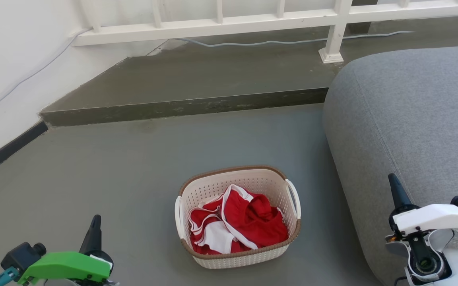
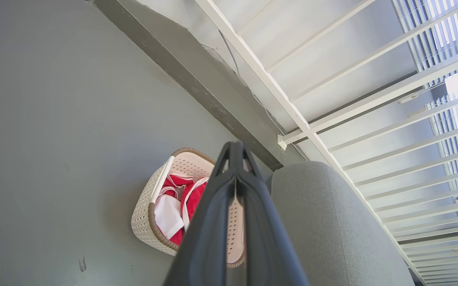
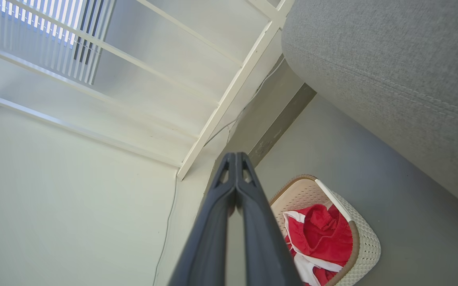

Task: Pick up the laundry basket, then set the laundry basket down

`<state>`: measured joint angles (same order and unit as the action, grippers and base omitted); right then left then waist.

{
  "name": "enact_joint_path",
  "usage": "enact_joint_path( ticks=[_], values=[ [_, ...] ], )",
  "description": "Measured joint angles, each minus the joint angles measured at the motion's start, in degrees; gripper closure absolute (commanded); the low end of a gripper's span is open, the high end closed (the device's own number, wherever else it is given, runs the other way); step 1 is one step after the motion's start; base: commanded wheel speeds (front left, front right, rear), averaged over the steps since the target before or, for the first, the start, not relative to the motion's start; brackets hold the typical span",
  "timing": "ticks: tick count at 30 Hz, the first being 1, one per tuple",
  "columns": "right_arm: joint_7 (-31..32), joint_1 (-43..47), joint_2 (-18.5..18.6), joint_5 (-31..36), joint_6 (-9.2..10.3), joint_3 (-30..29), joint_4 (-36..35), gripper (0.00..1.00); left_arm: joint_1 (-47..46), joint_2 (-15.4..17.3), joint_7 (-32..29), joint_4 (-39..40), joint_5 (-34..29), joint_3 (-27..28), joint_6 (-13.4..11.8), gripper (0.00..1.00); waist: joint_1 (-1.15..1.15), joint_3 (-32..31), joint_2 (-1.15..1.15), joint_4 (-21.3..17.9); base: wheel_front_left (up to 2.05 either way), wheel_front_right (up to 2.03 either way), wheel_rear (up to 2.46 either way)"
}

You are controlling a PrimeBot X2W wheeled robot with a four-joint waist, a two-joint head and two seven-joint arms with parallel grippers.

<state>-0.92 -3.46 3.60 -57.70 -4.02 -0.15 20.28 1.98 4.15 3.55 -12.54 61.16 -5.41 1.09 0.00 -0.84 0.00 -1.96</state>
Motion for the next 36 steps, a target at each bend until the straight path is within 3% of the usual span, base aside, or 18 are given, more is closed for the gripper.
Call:
enact_joint_path(
  ticks=[36],
  values=[
    [6.59, -0.19, -1.31, -28.62, -2.50, -7.03, -2.99, 1.00, -3.91, -0.62, -7.05, -2.71, 27.66, 6.72, 5.02, 1.00, 0.00, 0.85, 0.00, 1.69, 0.00, 0.00, 0.00]
  ],
)
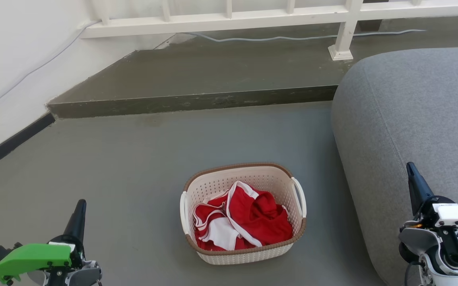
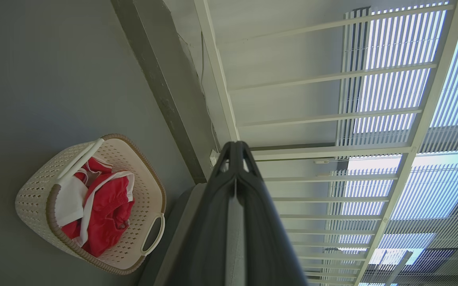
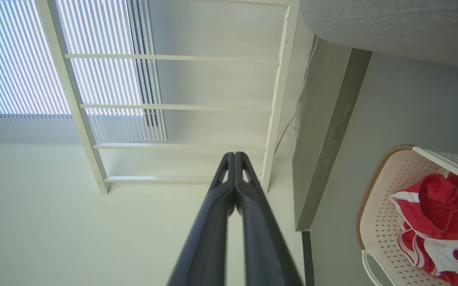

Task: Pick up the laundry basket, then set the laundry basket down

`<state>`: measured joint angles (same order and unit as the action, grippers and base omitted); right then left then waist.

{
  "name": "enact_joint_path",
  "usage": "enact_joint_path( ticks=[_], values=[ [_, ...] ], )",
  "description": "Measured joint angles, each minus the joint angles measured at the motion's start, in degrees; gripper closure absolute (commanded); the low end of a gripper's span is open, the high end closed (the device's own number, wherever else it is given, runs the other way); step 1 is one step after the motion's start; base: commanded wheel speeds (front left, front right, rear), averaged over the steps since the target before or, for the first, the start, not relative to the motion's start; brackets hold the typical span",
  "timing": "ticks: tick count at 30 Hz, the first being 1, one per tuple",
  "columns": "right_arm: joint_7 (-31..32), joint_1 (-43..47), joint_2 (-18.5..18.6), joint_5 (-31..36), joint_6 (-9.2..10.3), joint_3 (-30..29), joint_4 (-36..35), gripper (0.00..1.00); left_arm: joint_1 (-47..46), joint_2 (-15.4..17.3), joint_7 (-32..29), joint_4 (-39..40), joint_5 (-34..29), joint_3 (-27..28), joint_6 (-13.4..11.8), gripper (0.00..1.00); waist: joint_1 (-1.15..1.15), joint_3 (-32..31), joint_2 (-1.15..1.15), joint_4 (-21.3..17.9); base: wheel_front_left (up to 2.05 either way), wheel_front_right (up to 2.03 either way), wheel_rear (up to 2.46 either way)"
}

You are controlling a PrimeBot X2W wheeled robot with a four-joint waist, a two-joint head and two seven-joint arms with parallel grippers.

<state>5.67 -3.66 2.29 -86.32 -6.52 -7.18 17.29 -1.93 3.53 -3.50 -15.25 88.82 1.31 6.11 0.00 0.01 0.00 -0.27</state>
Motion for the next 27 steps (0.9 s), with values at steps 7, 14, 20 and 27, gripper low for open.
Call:
enact_joint_path(
  ticks=[7, 14, 20, 27],
  values=[
    [1.13, -0.12, -0.11, -5.01, -0.03, -1.23, -0.32, 1.00, -0.98, -0.25, -1.05, -0.65, 4.26, 0.86, 0.76, 1.00, 0.00, 0.14, 0.00, 0.26, 0.00, 0.00, 0.00],
    [1.13, -0.49, -0.20, -5.02, -0.04, -1.25, -0.51, 1.00, -1.33, -0.29, -1.05, -0.67, 4.27, 0.90, 0.77, 1.00, 0.00, 0.14, 0.00, 0.26, 0.00, 0.00, 0.00],
    [1.12, -0.49, -0.21, -5.03, -0.04, -1.25, -0.56, 1.00, -1.33, -0.33, -1.05, -0.70, 4.27, 0.96, 0.77, 1.00, 0.00, 0.13, 0.00, 0.26, 0.00, 0.00, 0.00],
    [1.12, -0.49, -0.22, -5.03, -0.27, -1.23, -0.64, 1.00, -1.33, -0.35, -1.05, -0.75, 4.27, 0.99, 0.77, 1.00, 0.00, 0.13, 0.00, 0.27, 0.00, 0.00, 0.00]
  ],
)
